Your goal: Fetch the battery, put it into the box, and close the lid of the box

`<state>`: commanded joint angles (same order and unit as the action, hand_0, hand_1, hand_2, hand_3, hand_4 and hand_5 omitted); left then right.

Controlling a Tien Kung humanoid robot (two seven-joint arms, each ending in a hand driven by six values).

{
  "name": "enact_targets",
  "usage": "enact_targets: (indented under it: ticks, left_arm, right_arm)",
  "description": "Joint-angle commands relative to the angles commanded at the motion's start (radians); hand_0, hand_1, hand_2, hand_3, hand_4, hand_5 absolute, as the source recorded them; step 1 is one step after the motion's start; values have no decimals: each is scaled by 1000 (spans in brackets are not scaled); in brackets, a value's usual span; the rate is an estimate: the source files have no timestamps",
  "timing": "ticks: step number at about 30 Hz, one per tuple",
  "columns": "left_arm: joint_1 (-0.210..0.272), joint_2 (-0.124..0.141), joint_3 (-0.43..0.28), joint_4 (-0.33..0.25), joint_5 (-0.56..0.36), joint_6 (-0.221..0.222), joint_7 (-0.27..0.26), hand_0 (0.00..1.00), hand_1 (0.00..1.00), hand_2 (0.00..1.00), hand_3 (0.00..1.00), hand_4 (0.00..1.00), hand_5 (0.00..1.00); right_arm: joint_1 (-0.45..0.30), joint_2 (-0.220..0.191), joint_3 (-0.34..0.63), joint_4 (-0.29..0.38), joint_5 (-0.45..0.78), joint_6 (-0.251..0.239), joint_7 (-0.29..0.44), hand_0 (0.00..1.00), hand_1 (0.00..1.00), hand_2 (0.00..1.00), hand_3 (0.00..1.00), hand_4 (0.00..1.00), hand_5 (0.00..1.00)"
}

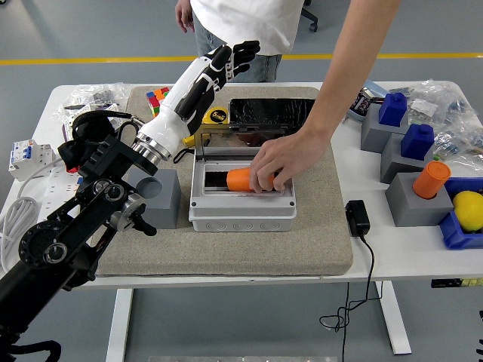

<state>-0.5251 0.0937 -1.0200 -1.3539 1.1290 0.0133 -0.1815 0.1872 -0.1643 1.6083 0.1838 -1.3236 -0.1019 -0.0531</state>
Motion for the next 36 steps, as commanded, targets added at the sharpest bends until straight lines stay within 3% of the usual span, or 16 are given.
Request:
enact_targets:
  ticks: [12, 19, 20, 26, 36]
  left_arm:
    - [-3, 1, 7, 4, 33, 0, 14, 886, 910, 853, 816, 998, 998]
    - [-19, -5, -40, 58, 269, -46, 156, 915, 890, 823, 823, 998, 998]
    - [-23, -6, -44, 69, 308, -51, 166, 998, 939, 846, 816, 998, 998]
    - [-38, -6, -86, 119, 549, -80, 226, 998, 964, 855, 795, 998, 998]
    - [-36, 0, -126, 109, 850, -137, 302, 998, 957, 840, 767, 998, 998]
  right_arm:
    - [0, 0, 1, 0, 1, -1, 0, 835, 805, 772, 813, 998, 998]
    - [2, 1, 4, 0, 1, 0, 0, 834, 803, 772, 812, 998, 998]
    - [2, 1, 5, 0, 0, 0, 0, 835, 805, 772, 813, 998, 998]
    - [3, 1, 9, 0, -1, -1, 0, 835, 800, 772, 813, 998, 998]
    - [4, 3, 11, 1, 0, -1, 2, 834, 803, 772, 813, 998, 998]
